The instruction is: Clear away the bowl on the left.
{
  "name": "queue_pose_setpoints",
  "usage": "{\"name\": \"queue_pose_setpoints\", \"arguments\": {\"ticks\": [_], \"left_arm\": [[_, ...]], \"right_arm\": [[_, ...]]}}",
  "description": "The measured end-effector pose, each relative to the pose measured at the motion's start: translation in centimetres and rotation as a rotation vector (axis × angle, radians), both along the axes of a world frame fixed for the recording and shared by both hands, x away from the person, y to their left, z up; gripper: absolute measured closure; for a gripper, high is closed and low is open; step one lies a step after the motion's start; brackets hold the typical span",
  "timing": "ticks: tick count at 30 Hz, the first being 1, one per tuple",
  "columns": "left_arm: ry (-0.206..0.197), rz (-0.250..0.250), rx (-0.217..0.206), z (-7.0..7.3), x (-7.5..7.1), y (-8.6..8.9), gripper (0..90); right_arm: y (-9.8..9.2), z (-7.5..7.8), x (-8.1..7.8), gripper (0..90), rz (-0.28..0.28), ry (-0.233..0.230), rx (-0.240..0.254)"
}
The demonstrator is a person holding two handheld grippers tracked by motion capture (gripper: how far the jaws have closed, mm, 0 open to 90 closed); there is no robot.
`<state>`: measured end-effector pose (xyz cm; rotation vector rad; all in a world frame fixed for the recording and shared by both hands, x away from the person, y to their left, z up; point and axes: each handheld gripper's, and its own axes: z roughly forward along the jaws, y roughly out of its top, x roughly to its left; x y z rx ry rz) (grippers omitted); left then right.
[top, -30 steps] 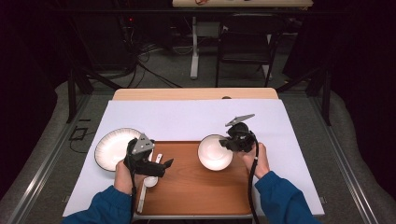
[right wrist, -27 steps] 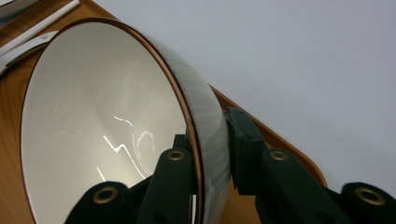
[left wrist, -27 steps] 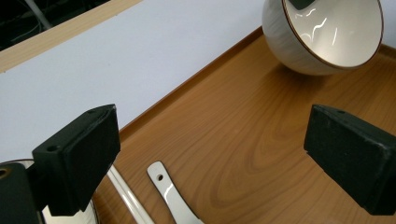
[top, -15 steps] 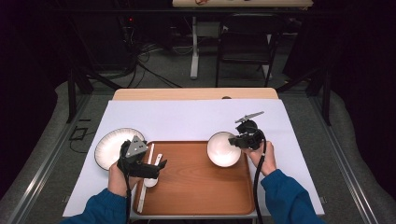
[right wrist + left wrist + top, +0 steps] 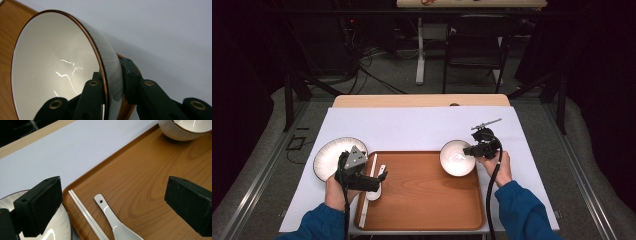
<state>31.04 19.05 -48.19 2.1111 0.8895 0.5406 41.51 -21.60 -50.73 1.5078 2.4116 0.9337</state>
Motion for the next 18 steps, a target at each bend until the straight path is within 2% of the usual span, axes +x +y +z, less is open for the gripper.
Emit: {"name": "queue_pose_setpoints", "arguments": {"ticks": [7,12,14,18], "left_arm": [[0.002,0.007,-0.006,-0.1,0.3,0.2,1.5],[0.011,0.007,-0.012,-0.2,0.3,0.1,1.5],[0.018,0.004,-0.026,-0.2,0.4,0.2,1.5],[0.025,0.000,-0.026,-0.4,0.4,0.0,1.5]], "right_arm": [[-1.0,-0.7,0.6,79.5,-0.035,0.050,0.052],[-1.3,-0.9,0.8,78.3,-0.057,0.040,0.028],[-1.4,-1.0,0.8,78.0,-0.062,0.038,0.006],[-1.7,-1.3,0.9,80.1,-0.068,0.028,-0.026]]}}
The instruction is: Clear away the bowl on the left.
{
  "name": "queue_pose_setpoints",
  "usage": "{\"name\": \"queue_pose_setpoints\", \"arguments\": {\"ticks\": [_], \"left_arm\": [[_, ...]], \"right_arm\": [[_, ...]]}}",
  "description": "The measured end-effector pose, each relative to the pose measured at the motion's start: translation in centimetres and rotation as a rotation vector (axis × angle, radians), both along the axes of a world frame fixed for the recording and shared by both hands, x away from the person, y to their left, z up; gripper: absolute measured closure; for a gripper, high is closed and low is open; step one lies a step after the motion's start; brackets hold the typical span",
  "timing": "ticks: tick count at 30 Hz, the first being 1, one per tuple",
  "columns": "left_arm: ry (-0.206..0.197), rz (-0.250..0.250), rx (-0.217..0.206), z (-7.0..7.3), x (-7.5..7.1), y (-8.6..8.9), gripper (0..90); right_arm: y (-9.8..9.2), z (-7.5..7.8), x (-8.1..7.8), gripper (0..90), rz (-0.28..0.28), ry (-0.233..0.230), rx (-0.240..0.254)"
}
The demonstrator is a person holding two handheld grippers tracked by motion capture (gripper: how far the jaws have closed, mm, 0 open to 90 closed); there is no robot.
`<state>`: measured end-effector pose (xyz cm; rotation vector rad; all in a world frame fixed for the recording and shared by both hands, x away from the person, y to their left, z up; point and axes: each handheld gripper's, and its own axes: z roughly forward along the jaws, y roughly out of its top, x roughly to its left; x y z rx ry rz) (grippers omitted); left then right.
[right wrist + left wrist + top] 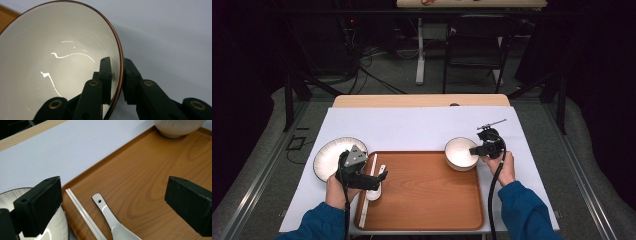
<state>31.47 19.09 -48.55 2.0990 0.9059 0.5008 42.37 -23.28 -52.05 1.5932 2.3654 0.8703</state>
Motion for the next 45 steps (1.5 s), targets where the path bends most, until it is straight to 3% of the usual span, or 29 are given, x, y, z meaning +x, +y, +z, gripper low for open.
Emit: {"name": "queue_pose_setpoints", "arguments": {"ticks": [14,20,22,25,29,34,36,45], "left_arm": [[-0.002,0.002,0.016,0.0,0.0,0.2,1.5],[-0.005,0.002,0.022,0.0,0.0,0.1,1.5],[-0.001,0.003,0.023,0.0,0.0,0.2,1.4],[0.001,0.008,0.019,-0.1,0.1,0.3,1.4],[0.000,0.015,0.020,0.0,0.1,0.5,1.4],[0.005,0.031,0.022,-0.1,0.1,0.9,0.8],[0.010,0.034,0.027,-0.1,0.2,0.9,0.2],[0.020,0.063,0.025,-0.3,0.1,1.8,0.0]], "right_arm": [[-0.6,0.1,0.2,82.4,-0.017,-0.052,-0.015],[-0.7,0.2,0.2,81.6,-0.013,-0.053,-0.021],[-0.8,0.3,0.1,71.4,-0.016,-0.064,-0.014],[-0.9,0.7,-0.1,48.8,0.000,-0.085,0.007],[-1.0,1.4,-0.6,31.8,0.011,-0.114,-0.003],[-0.6,2.3,-1.5,18.9,0.051,-0.163,-0.024],[0.0,2.7,-2.2,14.8,0.096,-0.194,-0.043],[1.1,4.2,-4.7,3.5,0.207,-0.223,-0.004]]}}
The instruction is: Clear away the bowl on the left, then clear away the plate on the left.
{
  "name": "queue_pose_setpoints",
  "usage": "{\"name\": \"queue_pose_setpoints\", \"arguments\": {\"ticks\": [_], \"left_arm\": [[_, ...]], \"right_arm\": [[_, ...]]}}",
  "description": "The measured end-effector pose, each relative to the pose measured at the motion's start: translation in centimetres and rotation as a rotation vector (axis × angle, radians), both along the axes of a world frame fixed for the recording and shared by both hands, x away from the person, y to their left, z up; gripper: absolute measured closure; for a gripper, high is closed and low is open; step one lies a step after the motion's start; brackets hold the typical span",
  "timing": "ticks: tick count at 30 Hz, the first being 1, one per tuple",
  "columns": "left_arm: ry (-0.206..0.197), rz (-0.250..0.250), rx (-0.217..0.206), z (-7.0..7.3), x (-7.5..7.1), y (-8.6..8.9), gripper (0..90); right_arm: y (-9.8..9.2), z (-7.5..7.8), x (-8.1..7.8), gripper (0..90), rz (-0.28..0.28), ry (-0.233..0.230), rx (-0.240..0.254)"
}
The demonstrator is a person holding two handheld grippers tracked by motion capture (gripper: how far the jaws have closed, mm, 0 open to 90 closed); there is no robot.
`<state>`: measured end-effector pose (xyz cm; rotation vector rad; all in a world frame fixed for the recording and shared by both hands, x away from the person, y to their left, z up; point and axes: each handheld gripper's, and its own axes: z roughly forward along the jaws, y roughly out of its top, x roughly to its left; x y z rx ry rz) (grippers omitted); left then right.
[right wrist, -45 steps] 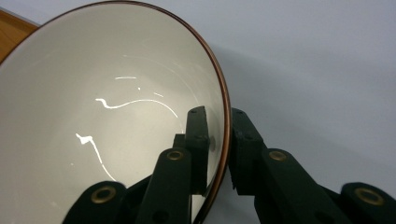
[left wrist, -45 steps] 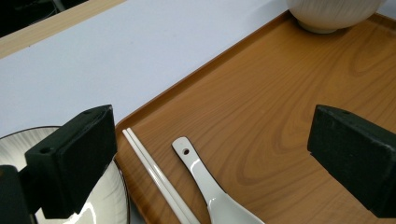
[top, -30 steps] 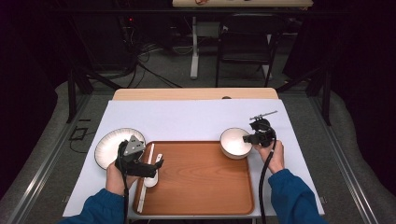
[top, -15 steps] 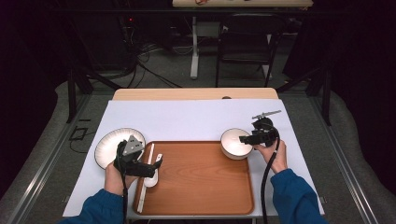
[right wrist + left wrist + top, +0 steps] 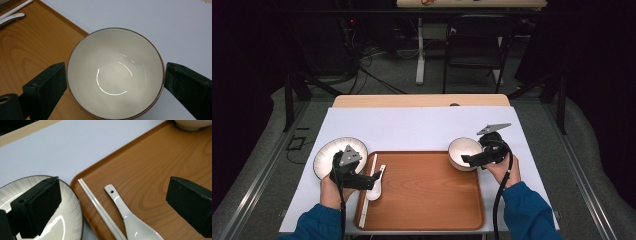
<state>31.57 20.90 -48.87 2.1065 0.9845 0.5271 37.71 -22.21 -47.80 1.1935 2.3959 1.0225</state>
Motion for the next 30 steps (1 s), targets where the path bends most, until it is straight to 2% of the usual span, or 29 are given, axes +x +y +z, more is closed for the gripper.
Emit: {"name": "queue_pose_setpoints", "arguments": {"ticks": [4,9,16,23,30], "left_arm": [[0.002,0.015,-0.001,0.0,0.0,0.6,0.0],[0.003,0.027,-0.003,-0.1,-0.1,1.0,0.0],[0.011,0.043,0.000,-0.1,-0.2,1.3,0.0],[0.015,0.051,0.005,-0.2,-0.2,1.5,0.0],[0.024,0.087,-0.023,-0.2,-0.3,2.5,0.0]], "right_arm": [[0.5,0.3,-1.0,0.0,0.034,-0.013,-0.005],[1.3,0.2,-2.7,0.0,0.085,-0.033,-0.030],[2.2,0.4,-4.8,0.0,0.146,-0.064,-0.034],[2.8,-0.2,-5.7,0.0,0.169,-0.075,-0.062],[2.8,-0.3,-6.4,0.0,0.172,-0.086,-0.057]]}}
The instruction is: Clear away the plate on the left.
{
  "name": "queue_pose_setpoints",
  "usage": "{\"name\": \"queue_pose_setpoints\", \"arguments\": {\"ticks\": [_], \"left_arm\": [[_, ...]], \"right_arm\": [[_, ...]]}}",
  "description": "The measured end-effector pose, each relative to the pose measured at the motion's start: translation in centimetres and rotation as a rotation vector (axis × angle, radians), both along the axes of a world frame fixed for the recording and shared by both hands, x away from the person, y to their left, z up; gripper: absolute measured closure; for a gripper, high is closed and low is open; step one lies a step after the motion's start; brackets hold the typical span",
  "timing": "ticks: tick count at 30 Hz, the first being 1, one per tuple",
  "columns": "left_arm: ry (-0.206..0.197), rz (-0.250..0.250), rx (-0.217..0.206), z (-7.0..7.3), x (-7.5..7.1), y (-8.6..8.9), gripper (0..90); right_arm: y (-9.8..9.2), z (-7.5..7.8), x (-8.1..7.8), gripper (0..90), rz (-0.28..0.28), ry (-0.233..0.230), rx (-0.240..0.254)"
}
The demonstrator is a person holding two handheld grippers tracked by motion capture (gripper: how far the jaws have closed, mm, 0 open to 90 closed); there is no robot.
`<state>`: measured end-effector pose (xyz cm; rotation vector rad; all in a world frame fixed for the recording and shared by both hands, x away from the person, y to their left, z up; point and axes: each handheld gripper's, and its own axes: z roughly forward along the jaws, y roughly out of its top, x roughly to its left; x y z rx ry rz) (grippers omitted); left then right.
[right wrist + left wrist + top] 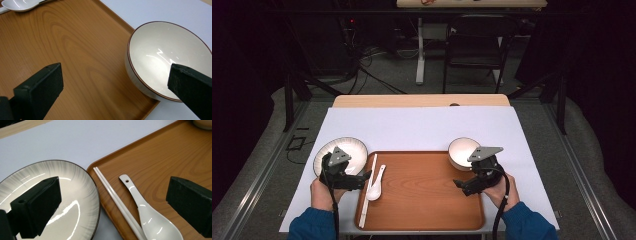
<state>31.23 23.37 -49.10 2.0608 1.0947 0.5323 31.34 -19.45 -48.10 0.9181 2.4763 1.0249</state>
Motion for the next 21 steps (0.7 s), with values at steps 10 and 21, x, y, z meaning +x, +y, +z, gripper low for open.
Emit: {"name": "queue_pose_setpoints", "arguments": {"ticks": [10,21], "left_arm": [[-0.014,0.088,-0.029,0.2,-0.1,2.4,0.1],[0.004,0.182,-0.113,-0.3,0.6,5.4,0.1]], "right_arm": [[-0.3,-0.2,-0.7,0.0,0.008,-0.004,0.000],[0.4,-0.6,-1.0,0.0,0.040,-0.003,-0.046]]}}
